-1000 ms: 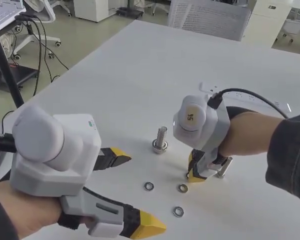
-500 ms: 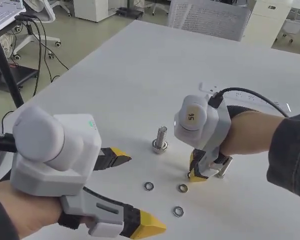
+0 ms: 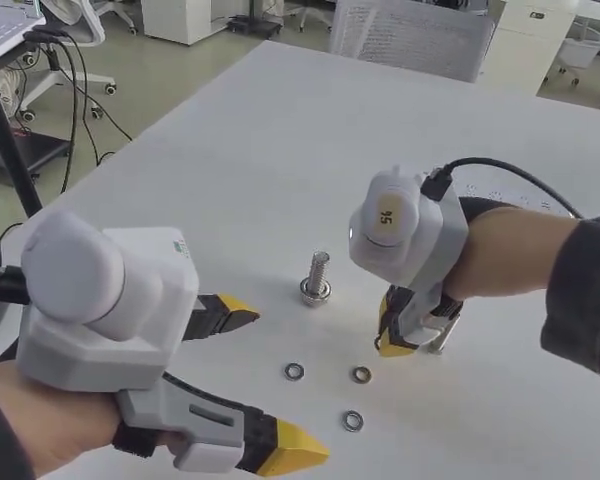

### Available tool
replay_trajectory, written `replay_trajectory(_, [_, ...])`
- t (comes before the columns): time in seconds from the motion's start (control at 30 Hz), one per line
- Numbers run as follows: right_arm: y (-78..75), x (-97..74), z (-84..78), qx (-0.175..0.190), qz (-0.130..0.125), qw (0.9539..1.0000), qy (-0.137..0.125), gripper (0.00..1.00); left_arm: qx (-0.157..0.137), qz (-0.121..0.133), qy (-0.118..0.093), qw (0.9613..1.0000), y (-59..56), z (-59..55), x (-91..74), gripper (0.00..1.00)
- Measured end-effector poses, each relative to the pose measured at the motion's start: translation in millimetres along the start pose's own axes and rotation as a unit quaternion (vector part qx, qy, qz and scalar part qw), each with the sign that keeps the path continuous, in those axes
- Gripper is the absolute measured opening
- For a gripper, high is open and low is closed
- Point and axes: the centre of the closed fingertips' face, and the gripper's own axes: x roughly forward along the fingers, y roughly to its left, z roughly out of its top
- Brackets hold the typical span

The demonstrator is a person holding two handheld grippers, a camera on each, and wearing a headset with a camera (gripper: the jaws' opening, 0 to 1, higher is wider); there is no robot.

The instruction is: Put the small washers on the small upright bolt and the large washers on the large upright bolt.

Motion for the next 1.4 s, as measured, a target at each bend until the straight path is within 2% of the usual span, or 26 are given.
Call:
replay_trajectory(0.2, [5.3, -12.0, 2.2, -0.004, -0.001, 1.0, -0.007, 0.14, 0.001, -0.001, -0.001, 1.0, -1.3, 0.2, 0.5, 0.82])
replay_trajectory(0.67, [17.7, -39.0, -6.0, 0.003, 0.003, 0.9998, -0.018, 0.14, 0.004, -0.004, -0.001, 1.0, -3.5, 1.8, 1.1, 0.82])
replay_trajectory(1.07, [21.3, -62.3, -27.6, 0.014, -0.008, 0.9998, -0.014, 0.14, 0.006, -0.006, 0.0, 1.0, -2.5, 3.8, 3.3, 0.82])
replay_trajectory(1.4, [15.3, -78.6, -40.9, 0.03, -0.02, 0.9992, -0.018, 0.14, 0.006, -0.009, 0.004, 0.9999, -2.1, 2.7, 5.3, 0.82])
